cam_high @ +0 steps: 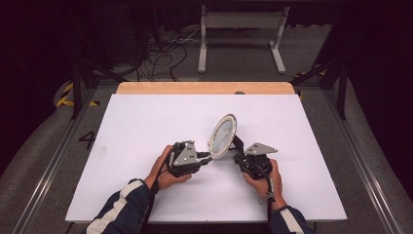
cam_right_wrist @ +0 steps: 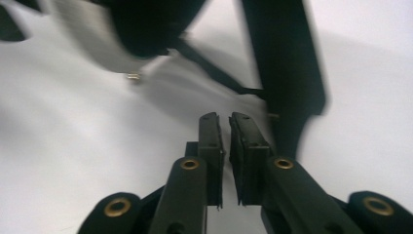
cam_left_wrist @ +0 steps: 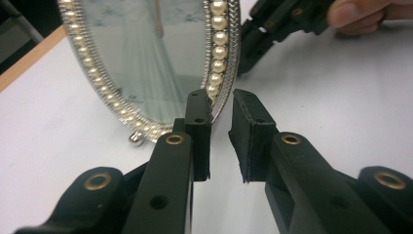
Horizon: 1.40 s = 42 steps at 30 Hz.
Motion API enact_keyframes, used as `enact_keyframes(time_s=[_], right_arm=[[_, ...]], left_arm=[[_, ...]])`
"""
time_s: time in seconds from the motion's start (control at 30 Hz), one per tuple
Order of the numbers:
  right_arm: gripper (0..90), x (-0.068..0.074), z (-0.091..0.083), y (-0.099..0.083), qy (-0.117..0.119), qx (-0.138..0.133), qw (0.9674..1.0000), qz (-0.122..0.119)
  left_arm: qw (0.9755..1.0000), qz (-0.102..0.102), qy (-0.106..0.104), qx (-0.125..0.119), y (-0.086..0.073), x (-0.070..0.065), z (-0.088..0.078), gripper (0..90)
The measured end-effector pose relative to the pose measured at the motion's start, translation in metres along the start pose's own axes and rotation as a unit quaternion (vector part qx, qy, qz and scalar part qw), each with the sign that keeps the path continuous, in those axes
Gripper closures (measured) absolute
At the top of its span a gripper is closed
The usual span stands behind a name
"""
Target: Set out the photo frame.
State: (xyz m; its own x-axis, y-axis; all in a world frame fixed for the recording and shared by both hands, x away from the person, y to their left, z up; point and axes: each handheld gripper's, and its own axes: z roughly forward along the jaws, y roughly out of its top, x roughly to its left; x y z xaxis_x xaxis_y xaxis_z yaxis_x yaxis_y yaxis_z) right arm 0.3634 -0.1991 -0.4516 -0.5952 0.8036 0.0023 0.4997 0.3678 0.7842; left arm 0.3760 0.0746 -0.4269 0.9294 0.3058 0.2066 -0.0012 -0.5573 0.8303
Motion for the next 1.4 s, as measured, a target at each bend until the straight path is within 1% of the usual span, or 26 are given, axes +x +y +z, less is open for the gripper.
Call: enact_keyframes(time_s=[0.07, 0.13, 0.2, 0.27, 0.3, 0.33, 0.4, 0.43, 0.47, 0.5, 0.53, 0.57, 0.6, 0.63, 0.7, 0.73, 0.8, 0.9, 0.97, 1.07, 1.17, 1.2, 1.23, 1.3, 1.37, 1.4], right_arm=[[79.6, 0.007, -0.005, 0.003, 0.006, -0.009, 0.9999, -0.008], [75.0, 0.018, -0.008, 0.007, 0.017, -0.025, 0.9994, -0.014], [69.9, 0.026, -0.009, 0.011, 0.026, -0.03, 0.999, -0.023], [60.8, 0.031, -0.01, 0.013, 0.029, -0.04, 0.9985, -0.025], [56.8, 0.033, -0.01, 0.015, 0.028, -0.047, 0.9983, -0.019], [56.8, 0.033, -0.01, 0.015, 0.028, -0.047, 0.9983, -0.019], [52.6, 0.035, -0.01, 0.017, 0.028, -0.057, 0.998, -0.008], [49.9, 0.036, -0.009, 0.018, 0.026, -0.062, 0.9978, -0.005], [49.2, 0.037, -0.008, 0.019, 0.025, -0.063, 0.9977, -0.002], [48.5, 0.037, -0.007, 0.019, 0.025, -0.065, 0.9976, 0.003], [47.1, 0.037, -0.005, 0.02, 0.026, -0.07, 0.9971, 0.011], [46.9, 0.038, -0.004, 0.021, 0.027, -0.072, 0.9969, 0.018], [46.2, 0.039, -0.001, 0.022, 0.026, -0.075, 0.9965, 0.024], [46.2, 0.04, 0.001, 0.023, 0.028, -0.076, 0.9962, 0.032], [46.5, 0.042, 0.004, 0.026, 0.026, -0.082, 0.9956, 0.037], [46.5, 0.043, 0.006, 0.027, 0.022, -0.08, 0.9959, 0.036], [46.9, 0.045, 0.01, 0.028, 0.016, -0.085, 0.9955, 0.041], [48.8, 0.046, 0.014, 0.029, 0.008, -0.09, 0.9945, 0.052], [51.3, 0.046, 0.017, 0.029, 0.002, -0.097, 0.9934, 0.06], [55.2, 0.047, 0.021, 0.029, -0.011, -0.103, 0.9922, 0.07], [59.1, 0.048, 0.025, 0.029, -0.022, -0.104, 0.9917, 0.073], [60.6, 0.047, 0.026, 0.029, -0.023, -0.105, 0.9911, 0.078], [60.6, 0.047, 0.026, 0.029, -0.023, -0.105, 0.9911, 0.078], [60.9, 0.046, 0.027, 0.029, -0.021, -0.106, 0.9903, 0.087], [61.7, 0.045, 0.028, 0.03, -0.023, -0.109, 0.9899, 0.088], [62.0, 0.045, 0.028, 0.03, -0.02, -0.11, 0.9894, 0.092]], left_arm=[[1.0, -0.005, 0.004, 0.001, -0.004, 0.001, -0.007, 77.0], [0.9999, -0.007, 0.009, 0.005, -0.008, 0.002, -0.012, 75.0], [0.9998, -0.004, 0.014, 0.011, -0.011, 0.003, -0.015, 71.3], [0.9998, -0.005, 0.017, 0.013, -0.013, 0.003, -0.016, 67.0], [0.9998, -0.01, 0.016, 0.012, -0.014, 0.003, -0.018, 62.5], [0.9997, -0.014, 0.016, 0.013, -0.015, 0.003, -0.019, 62.5], [0.9996, -0.019, 0.016, 0.016, -0.019, 0.001, -0.023, 58.0], [0.9995, -0.021, 0.016, 0.016, -0.02, 0.0, -0.024, 54.3], [0.9994, -0.022, 0.02, 0.017, -0.022, 0.0, -0.026, 51.5], [0.9993, -0.027, 0.021, 0.017, -0.024, -0.002, -0.03, 49.2], [0.9991, -0.029, 0.023, 0.02, -0.026, -0.003, -0.033, 45.4], [0.9988, -0.036, 0.028, 0.02, -0.029, -0.004, -0.037, 43.2], [0.9985, -0.043, 0.025, 0.022, -0.031, -0.006, -0.04, 40.4], [0.9985, -0.046, 0.02, 0.023, -0.033, -0.007, -0.043, 37.2], [0.9978, -0.052, 0.024, 0.032, -0.038, -0.011, -0.048, 31.7], [0.9974, -0.056, 0.024, 0.037, -0.041, -0.012, -0.051, 30.3], [0.9964, -0.069, 0.028, 0.041, -0.046, -0.014, -0.057, 27.5], [0.9947, -0.083, 0.034, 0.051, -0.053, -0.016, -0.062, 25.1], [0.9937, -0.085, 0.034, 0.065, -0.058, -0.019, -0.064, 23.0], [0.9934, -0.084, 0.037, 0.069, -0.06, -0.022, -0.065, 22.7], [0.9931, -0.086, 0.039, 0.069, -0.06, -0.021, -0.065, 22.7], [0.9931, -0.086, 0.039, 0.069, -0.06, -0.021, -0.065, 22.8], [0.9931, -0.086, 0.039, 0.069, -0.06, -0.021, -0.065, 22.8], [0.9931, -0.085, 0.038, 0.071, -0.06, -0.021, -0.064, 22.8], [0.993, -0.086, 0.037, 0.072, -0.06, -0.021, -0.063, 22.8], [0.993, -0.085, 0.037, 0.073, -0.06, -0.021, -0.063, 22.9]])
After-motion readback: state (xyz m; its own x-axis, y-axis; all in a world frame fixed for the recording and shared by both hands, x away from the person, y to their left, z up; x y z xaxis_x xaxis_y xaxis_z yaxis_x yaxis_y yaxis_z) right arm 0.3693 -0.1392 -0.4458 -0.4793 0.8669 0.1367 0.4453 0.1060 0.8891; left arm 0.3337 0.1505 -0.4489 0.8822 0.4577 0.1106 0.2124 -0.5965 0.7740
